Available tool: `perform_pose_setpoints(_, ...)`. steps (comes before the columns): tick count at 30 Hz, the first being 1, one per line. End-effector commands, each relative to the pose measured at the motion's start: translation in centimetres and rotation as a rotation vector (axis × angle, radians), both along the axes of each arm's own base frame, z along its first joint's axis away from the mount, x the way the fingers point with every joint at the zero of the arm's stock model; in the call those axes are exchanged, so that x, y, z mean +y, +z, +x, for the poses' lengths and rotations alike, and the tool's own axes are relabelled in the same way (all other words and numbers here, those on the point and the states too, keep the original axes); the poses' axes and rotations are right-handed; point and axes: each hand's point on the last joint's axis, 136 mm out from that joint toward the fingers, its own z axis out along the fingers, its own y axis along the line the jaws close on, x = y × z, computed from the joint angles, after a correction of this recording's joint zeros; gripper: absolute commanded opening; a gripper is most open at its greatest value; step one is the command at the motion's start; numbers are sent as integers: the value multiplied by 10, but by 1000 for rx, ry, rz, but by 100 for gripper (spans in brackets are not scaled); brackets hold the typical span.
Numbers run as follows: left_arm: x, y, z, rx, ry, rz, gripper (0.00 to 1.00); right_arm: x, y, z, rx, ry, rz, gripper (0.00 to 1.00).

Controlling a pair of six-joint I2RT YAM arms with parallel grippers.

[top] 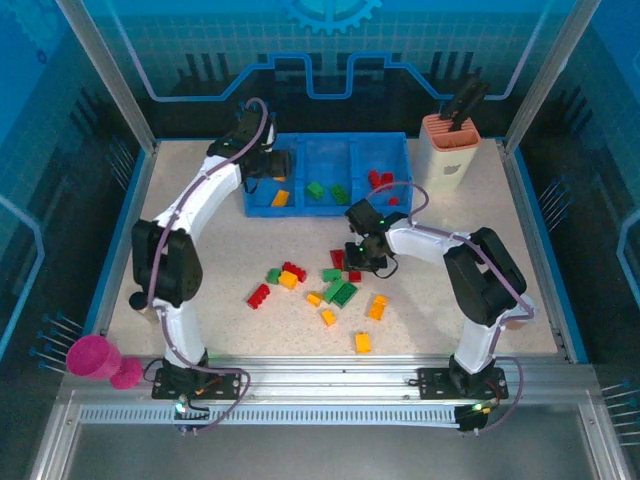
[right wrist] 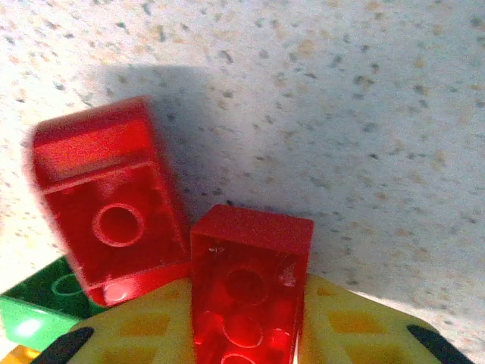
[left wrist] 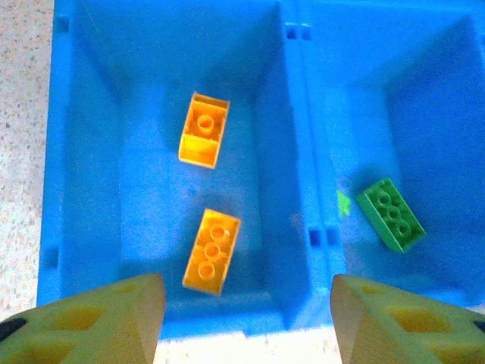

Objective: Sort the legos into containers by color
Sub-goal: Pick up the lego from the center of the table, then place the lego in the container.

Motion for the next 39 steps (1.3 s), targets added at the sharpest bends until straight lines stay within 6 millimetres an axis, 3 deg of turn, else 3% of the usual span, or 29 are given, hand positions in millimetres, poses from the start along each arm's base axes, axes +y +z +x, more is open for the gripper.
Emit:
perform_pose_setpoints(1,-8,2,-43,60,-67,22,61,-30,17,-9,5,44,-109,31)
perform_pose_setpoints(8,-23,-23,-126,218,-145,55,64,-64,86,18,-137,63,-117,31)
perform_pose_setpoints(12,-19,-53,-167,309,-150,49,64,-82,120,48,-230,45,-117,31)
perform_pose_setpoints(17,-7,-86,-201,392,-115,63,64,-97,145,96,-326,29,-121,31)
perform_pose_setpoints(22,0,-102,-214,410,-109,72,64,-101,152,149,-386,2,-97,31)
perform_pose_setpoints(28,-1,-124,-220,444,-98,62,65,-96,137,199,-392,2,-106,32)
perform_pose_setpoints(32,-1,-131,-219,438,-90,59,65,-95,126,215,-379,-1,-105,33)
perform_pose_setpoints(39,-2,-147,-217,466,-91,73,65,-101,107,222,-351,-16,-111,33)
